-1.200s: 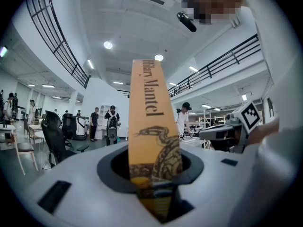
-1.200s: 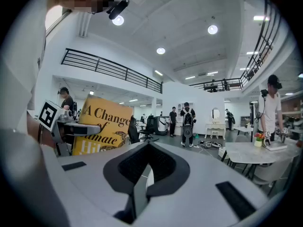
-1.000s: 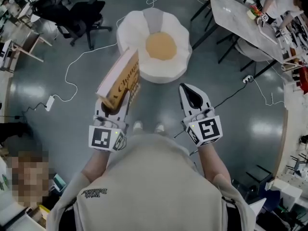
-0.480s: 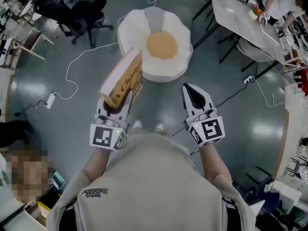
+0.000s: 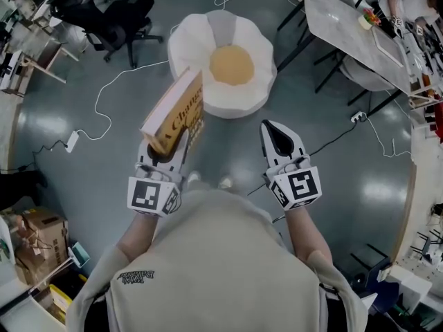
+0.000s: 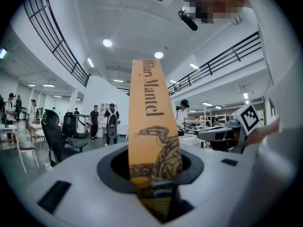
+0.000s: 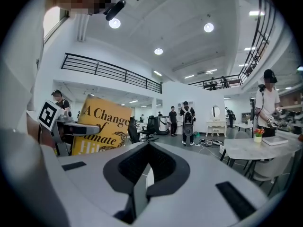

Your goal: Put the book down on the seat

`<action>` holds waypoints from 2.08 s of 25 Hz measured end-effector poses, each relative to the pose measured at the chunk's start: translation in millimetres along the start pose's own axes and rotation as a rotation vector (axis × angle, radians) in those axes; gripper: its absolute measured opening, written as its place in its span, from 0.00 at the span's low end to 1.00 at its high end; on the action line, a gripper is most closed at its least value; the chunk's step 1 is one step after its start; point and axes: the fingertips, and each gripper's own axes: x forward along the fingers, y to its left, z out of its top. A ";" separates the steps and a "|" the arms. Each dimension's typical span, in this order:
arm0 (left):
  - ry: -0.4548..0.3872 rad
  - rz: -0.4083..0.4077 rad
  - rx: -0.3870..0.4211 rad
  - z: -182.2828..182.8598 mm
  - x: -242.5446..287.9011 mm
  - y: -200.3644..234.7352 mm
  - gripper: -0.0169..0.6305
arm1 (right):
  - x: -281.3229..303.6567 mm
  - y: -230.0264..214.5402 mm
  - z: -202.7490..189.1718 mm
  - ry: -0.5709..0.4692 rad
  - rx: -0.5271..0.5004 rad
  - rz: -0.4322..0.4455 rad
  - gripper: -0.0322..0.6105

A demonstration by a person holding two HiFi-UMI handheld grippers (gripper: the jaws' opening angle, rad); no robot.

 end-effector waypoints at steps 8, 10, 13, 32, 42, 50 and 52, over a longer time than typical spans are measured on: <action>0.001 0.027 0.007 -1.9 2.3 -24.0 0.26 | -20.0 -19.6 -6.3 -0.016 0.012 0.004 0.06; 0.001 0.031 0.012 -1.2 2.7 -30.1 0.26 | -26.7 -23.3 -5.9 -0.024 0.013 0.004 0.06; -0.004 0.034 0.013 1.4 3.9 -35.8 0.26 | -34.0 -30.8 -6.0 -0.028 0.016 -0.004 0.06; -0.022 0.036 -0.018 -18.8 74.4 7.3 0.26 | 26.1 -70.9 -27.0 0.000 0.017 -0.025 0.06; 0.029 0.023 -0.026 -32.5 157.7 84.1 0.26 | 133.8 -110.8 -33.6 0.050 0.051 -0.032 0.06; 0.066 0.007 -0.048 -36.5 231.6 152.7 0.26 | 233.5 -137.8 -27.0 0.084 0.063 -0.026 0.06; 0.075 0.004 -0.057 -36.7 249.4 169.3 0.26 | 257.9 -144.9 -25.3 0.093 0.063 -0.026 0.06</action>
